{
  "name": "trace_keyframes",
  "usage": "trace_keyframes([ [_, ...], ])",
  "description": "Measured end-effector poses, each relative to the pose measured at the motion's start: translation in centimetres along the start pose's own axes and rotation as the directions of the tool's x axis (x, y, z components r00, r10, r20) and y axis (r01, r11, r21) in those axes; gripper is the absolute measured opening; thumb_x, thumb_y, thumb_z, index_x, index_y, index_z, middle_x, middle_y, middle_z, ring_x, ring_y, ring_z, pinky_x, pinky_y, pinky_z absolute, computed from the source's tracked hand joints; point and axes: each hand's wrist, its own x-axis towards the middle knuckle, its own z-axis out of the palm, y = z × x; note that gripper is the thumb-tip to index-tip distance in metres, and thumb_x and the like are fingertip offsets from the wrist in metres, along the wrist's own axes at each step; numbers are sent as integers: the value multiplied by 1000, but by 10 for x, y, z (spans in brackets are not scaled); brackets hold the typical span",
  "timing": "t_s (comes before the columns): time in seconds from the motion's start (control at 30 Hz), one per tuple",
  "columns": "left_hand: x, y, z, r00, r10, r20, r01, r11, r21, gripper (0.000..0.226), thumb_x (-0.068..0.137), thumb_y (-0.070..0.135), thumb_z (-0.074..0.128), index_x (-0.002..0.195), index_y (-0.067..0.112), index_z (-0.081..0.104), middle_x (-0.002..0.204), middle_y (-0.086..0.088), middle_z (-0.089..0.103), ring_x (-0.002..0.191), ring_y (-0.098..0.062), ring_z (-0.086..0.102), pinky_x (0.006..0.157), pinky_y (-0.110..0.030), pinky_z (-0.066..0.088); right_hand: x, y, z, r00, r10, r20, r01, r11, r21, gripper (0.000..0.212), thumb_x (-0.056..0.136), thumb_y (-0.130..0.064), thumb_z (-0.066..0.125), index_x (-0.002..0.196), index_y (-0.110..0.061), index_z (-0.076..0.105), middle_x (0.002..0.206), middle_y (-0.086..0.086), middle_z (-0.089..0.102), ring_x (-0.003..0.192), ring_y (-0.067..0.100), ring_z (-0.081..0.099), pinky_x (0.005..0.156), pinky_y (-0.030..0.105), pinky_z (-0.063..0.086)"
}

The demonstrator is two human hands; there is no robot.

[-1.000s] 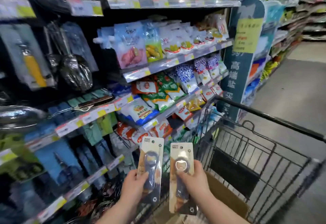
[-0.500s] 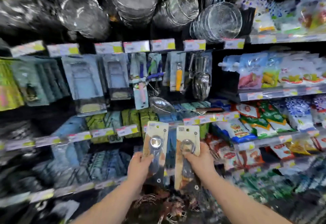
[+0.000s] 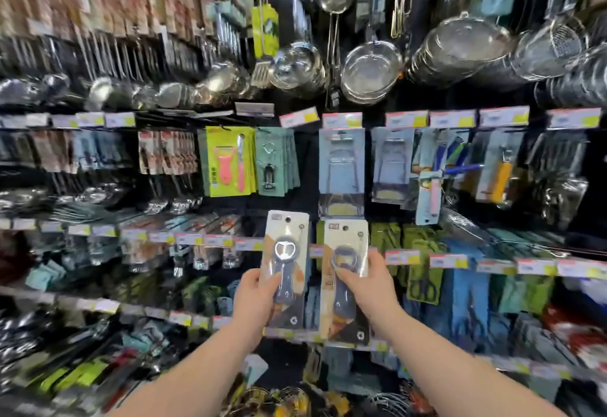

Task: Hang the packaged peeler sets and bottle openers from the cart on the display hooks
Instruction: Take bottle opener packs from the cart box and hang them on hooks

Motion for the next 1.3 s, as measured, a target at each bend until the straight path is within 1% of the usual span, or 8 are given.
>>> trace_keyframes([
  [0.1, 12, 7, -41, 998, -7, -65, 5, 999, -33, 6, 89, 19, 60, 87, 13, 60, 77, -8, 68, 60, -19, 62, 47, -25, 47, 5, -14, 44, 997, -36, 69, 35, 999, 20, 34, 77, -16, 73, 98, -28, 49, 89, -14, 59, 77, -3, 57, 55, 10, 41],
  [0.2, 26, 12, -65, 995, 2, -102, -8, 998, -58, 5, 90, 19, 60, 88, 15, 58, 85, -12, 68, 70, -25, 65, 56, -32, 51, 14, -24, 75, 990, -60, 130, 59, 998, 11, 32, 79, -17, 72, 89, -33, 46, 92, -8, 60, 80, 2, 59, 58, 16, 43],
  [0.33, 50, 16, -81, 992, 17, -121, -26, 997, -74, 8, 90, 22, 59, 95, 16, 58, 85, -8, 69, 69, -20, 65, 56, -29, 47, 38, -31, 104, 984, -75, 158, 73, 997, 24, 32, 80, -17, 71, 101, -25, 48, 94, -8, 60, 82, 1, 58, 58, 15, 43],
  [0.57, 120, 27, -83, 988, 80, -132, -88, 995, -54, 17, 90, 23, 59, 102, 11, 58, 87, -7, 67, 69, -17, 61, 54, -25, 43, 123, -41, 141, 989, -109, 102, 101, 992, 77, 38, 78, -15, 72, 108, -18, 49, 98, -1, 62, 89, 16, 62, 74, 33, 51],
  [0.77, 198, 31, -55, 985, 115, -128, -122, 991, -46, 7, 90, 19, 59, 95, 16, 55, 88, -6, 66, 69, -14, 60, 46, -18, 45, 211, -37, 150, 989, -147, 22, 146, 987, 67, 38, 78, -16, 72, 110, -17, 51, 101, 1, 63, 90, 18, 63, 73, 31, 50],
  [0.9, 250, 35, -30, 985, 142, -99, -148, 988, -50, 9, 89, 21, 61, 94, 15, 57, 85, -5, 66, 65, -13, 62, 54, -25, 46, 262, -31, 156, 981, -193, 27, 193, 981, 23, 40, 78, -17, 72, 112, -15, 50, 107, 6, 62, 97, 22, 61, 85, 39, 51],
  [1.2, 329, 27, -28, 986, 130, -105, -138, 988, -71, 11, 88, 26, 62, 97, 23, 57, 93, -2, 69, 79, -18, 64, 61, -27, 47, 319, -27, 188, 957, -291, 11, 291, 953, -80, 35, 80, -19, 70, 107, -20, 48, 99, -3, 59, 81, 5, 54, 60, 15, 39],
  [1.3, 349, 27, -33, 983, 155, -102, -165, 981, -97, 11, 88, 21, 62, 84, 28, 55, 78, 6, 67, 63, -5, 62, 48, -16, 45, 328, -27, 196, 955, -297, -25, 294, 952, -84, 35, 80, -18, 69, 108, -21, 47, 99, -4, 59, 79, -3, 54, 55, 7, 40],
])
